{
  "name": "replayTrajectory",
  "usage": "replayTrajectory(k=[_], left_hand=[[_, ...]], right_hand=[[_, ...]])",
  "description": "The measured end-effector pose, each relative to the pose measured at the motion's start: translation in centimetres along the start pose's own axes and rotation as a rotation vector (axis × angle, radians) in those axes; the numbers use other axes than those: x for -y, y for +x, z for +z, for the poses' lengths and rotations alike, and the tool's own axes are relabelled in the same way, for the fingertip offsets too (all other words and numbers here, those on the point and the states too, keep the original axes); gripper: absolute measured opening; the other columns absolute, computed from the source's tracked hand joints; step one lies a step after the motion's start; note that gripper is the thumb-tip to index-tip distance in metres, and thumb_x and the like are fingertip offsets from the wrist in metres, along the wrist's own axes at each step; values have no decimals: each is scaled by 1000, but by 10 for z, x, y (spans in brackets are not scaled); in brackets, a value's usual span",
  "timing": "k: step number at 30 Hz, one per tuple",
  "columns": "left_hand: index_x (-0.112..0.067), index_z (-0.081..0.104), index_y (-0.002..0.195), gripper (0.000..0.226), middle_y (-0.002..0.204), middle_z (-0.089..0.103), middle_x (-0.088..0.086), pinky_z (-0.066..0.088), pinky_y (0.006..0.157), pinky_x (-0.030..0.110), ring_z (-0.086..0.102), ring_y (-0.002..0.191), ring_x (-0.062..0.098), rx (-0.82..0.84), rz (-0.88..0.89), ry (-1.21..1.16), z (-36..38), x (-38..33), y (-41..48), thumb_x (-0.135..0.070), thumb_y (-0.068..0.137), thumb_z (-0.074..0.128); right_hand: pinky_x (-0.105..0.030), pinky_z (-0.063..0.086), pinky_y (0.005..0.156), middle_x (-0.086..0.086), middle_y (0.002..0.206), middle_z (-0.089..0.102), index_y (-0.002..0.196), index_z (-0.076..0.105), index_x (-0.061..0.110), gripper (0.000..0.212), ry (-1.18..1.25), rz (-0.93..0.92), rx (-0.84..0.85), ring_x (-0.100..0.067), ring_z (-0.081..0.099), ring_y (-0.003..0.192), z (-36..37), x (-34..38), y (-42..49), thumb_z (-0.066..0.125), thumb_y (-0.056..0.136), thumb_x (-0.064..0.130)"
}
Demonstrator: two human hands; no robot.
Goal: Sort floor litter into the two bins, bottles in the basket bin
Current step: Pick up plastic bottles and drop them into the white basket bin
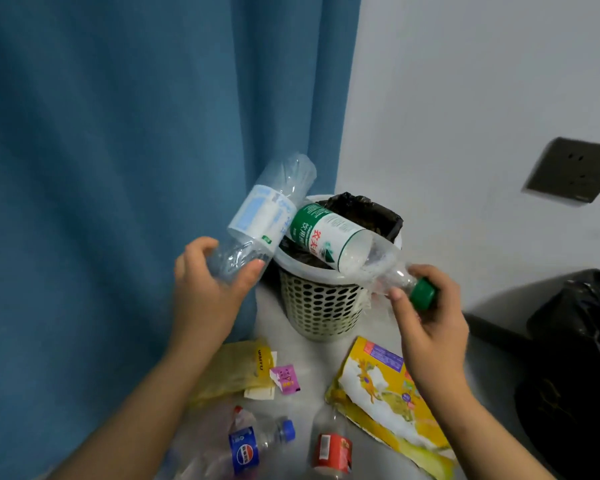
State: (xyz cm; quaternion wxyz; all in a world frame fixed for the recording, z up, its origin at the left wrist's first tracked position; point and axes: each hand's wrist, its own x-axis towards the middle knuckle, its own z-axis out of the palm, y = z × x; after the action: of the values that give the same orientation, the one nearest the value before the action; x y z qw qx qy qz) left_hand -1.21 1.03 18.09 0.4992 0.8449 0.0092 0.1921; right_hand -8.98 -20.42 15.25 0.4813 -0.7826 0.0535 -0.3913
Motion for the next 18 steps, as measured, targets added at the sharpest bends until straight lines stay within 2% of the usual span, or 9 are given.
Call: replayTrajectory(k=[1, 2, 4, 5, 6, 8, 11, 14, 18], left_hand=[[-12, 45, 124, 54, 123, 44, 7, 30, 79, 19, 44, 96, 14, 13, 0, 13, 7, -5, 8, -33, 80, 69], [-12, 45, 125, 52, 125, 44, 9, 27, 78, 16, 43, 96, 15, 23, 2, 25, 13, -11, 16, -35, 83, 65], [-12, 44, 127, 50, 129, 42, 14, 28, 82, 20, 46, 104, 22, 51, -11, 49, 25, -19, 31, -40, 88, 55], [-12, 42, 128, 50, 130, 41, 15, 32, 86, 25, 47, 109, 27, 73, -32, 70, 30, -23, 39, -43, 89, 52], [-12, 40, 128, 52, 131, 39, 15, 35, 90, 30, 47, 112, 30, 102, -53, 100, 35, -25, 46, -46, 90, 50], [-12, 38, 127, 53, 132, 35, 13, 37, 95, 37, 49, 111, 34, 161, -69, 170, 44, -30, 60, -48, 90, 49], [-14, 37, 123, 47, 128, 34, 13, 39, 94, 38, 52, 106, 37, 249, -46, 253, 52, -39, 77, -47, 91, 47], [-17, 42, 121, 41, 125, 35, 11, 40, 92, 36, 53, 105, 36, 338, -1, 359, 58, -45, 90, -45, 91, 49], [-17, 53, 113, 30, 120, 41, 10, 40, 89, 35, 53, 106, 34, 356, 54, 429, 68, -49, 101, -37, 92, 51]], right_hand=[[-27, 48, 84, 20, 102, 56, 106, 48, 47, 28, -15, -3, -17, -15, 58, 97, 2, -1, 8, 52, 78, 47], [-24, 47, 85, 13, 103, 56, 108, 48, 40, 30, -35, -2, -28, -17, 57, 97, 3, -3, 16, 54, 80, 45], [-6, 42, 80, 6, 106, 53, 112, 51, 27, 30, -79, 15, -31, -16, 54, 97, 6, -7, 35, 62, 85, 31], [-3, 42, 77, 5, 106, 51, 114, 52, 20, 30, -102, 29, -27, -16, 53, 97, 7, -9, 44, 64, 87, 22], [-6, 44, 78, 6, 106, 50, 115, 53, 16, 30, -127, 37, -26, -16, 52, 97, 8, -9, 54, 64, 87, 16], [-24, 45, 82, 8, 106, 51, 118, 53, 15, 32, -177, 56, -31, -15, 53, 96, 11, -10, 71, 62, 88, 15], [-25, 40, 81, 6, 107, 52, 125, 51, 20, 38, -221, 100, 2, -17, 55, 93, 19, -14, 96, 61, 88, 19], [-32, 45, 82, 1, 106, 56, 127, 48, 24, 41, -288, 96, 67, -22, 57, 92, 29, -21, 117, 59, 87, 20], [-33, 42, 81, -7, 113, 59, 127, 50, 25, 44, -385, 104, 159, -27, 55, 100, 44, -33, 135, 57, 85, 16]])
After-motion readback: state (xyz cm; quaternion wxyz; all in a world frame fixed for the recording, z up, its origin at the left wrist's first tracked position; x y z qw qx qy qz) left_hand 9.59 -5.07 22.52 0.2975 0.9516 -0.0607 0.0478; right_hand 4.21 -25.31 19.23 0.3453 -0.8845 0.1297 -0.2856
